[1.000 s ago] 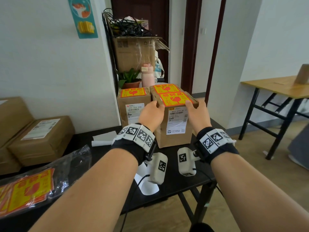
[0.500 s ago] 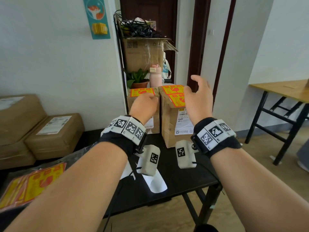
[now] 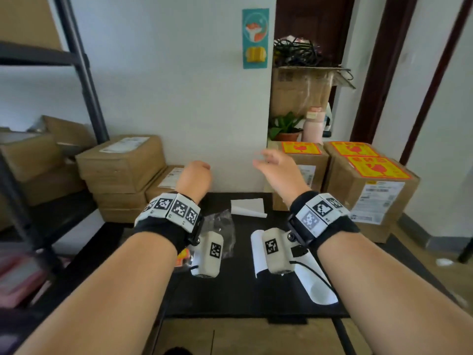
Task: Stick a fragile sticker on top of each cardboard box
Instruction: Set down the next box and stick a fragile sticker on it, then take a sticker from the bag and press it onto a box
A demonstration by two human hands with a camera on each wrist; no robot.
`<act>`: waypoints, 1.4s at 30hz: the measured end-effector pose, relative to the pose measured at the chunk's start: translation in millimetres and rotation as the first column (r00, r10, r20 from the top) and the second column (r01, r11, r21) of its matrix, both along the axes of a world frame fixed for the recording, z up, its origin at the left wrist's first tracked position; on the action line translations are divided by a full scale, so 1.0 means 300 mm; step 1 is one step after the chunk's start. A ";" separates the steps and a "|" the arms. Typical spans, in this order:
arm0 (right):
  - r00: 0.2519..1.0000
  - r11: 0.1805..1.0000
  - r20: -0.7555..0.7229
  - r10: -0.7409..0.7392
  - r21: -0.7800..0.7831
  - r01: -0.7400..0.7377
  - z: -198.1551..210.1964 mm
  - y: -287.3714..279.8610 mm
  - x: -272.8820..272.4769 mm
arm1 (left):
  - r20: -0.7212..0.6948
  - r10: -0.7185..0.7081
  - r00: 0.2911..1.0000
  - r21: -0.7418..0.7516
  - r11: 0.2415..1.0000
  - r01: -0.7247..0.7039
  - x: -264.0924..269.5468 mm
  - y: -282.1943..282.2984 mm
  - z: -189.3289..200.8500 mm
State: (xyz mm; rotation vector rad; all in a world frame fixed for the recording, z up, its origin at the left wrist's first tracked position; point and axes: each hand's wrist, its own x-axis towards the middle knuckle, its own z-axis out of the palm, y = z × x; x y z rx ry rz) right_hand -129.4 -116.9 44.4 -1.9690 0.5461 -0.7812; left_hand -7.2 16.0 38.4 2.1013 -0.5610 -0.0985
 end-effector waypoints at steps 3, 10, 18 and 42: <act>0.989 0.996 -0.123 0.087 0.039 -0.083 -0.012 0.076 0.105 | 0.005 0.116 0.993 0.053 0.992 -0.116 0.089 0.108 -0.024; 0.943 0.972 -0.273 0.189 0.187 -0.140 -0.059 0.178 0.324 | -0.026 0.190 0.981 0.205 0.962 -0.181 0.246 0.206 -0.099; 0.877 0.974 -0.423 0.226 0.117 -0.195 -0.139 0.265 0.485 | -0.035 0.213 0.977 0.265 0.944 -0.196 0.306 0.213 -0.125; 0.912 0.977 -0.365 0.187 0.163 -0.135 -0.092 0.181 0.428 | -0.091 0.181 0.979 0.040 0.983 -0.178 0.284 0.189 -0.048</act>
